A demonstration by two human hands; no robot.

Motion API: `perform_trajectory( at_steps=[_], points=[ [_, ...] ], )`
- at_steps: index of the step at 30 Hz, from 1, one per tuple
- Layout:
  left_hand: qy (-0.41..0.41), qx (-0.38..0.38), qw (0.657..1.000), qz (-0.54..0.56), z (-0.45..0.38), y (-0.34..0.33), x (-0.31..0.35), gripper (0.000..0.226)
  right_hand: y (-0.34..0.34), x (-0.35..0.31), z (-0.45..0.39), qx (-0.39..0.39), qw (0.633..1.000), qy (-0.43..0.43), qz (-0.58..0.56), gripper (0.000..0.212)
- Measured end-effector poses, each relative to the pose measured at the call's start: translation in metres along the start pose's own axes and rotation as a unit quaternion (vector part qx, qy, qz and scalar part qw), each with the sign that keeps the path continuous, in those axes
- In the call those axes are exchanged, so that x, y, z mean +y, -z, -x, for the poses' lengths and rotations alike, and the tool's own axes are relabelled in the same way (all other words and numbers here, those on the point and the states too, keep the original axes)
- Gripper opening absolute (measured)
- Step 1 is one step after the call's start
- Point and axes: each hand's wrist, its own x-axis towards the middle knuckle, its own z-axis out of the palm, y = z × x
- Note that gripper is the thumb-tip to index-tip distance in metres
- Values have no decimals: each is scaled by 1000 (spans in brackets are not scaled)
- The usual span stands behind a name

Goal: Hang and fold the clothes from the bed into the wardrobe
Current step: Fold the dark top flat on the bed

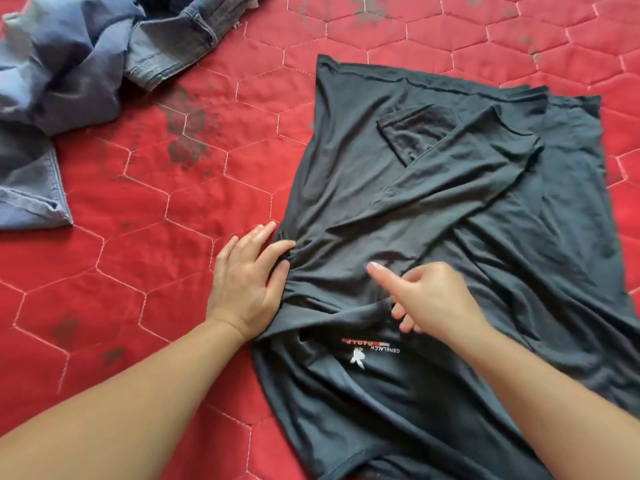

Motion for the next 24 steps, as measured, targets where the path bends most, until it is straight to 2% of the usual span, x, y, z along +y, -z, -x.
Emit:
perform_trajectory(
  at_steps=[3, 6, 8, 11, 12, 13, 14, 17, 19, 22, 23, 24],
  points=[
    [11, 21, 998, 67, -5, 8, 8, 36, -22, 10, 25, -53, 990, -66, -116, 49],
    [5, 16, 999, 37, -11, 6, 22, 27, -35, 13, 40, -56, 969, -43, -238, 16],
    [28, 44, 992, 113, -17, 10, 31, 18, -35, 14, 47, -68, 922, -19, -381, 8],
    [118, 103, 944, 291, -27, 24, 45, 15, -32, 20, 56, -114, 806, -17, -580, 15],
    [132, 95, 934, 317, -31, 28, 48, 18, -31, 22, 57, -129, 774, -27, -619, 16],
    [140, 74, 931, 328, -33, 30, 49, 18, -31, 23, 57, -137, 759, -38, -635, 17],
    [145, 46, 935, 319, -34, 31, 49, 17, -34, 24, 57, -137, 764, -48, -629, 19],
    [150, -39, 971, 184, -30, 31, 33, 10, -45, 29, 55, -114, 839, -61, -529, 21],
    [150, -71, 981, 98, -26, 32, 22, 14, -49, 32, 55, -118, 880, -56, -456, 20],
    [129, -100, 986, -15, -32, 33, 19, 23, -35, 23, 53, -151, 945, -52, -284, 6],
    [109, -100, 987, -57, -36, 33, 22, 26, -25, 17, 47, -140, 966, -50, -211, 9],
    [71, -80, 991, -80, -41, 31, 26, 29, -13, 14, 36, -100, 985, -35, -137, 22]
  ],
)
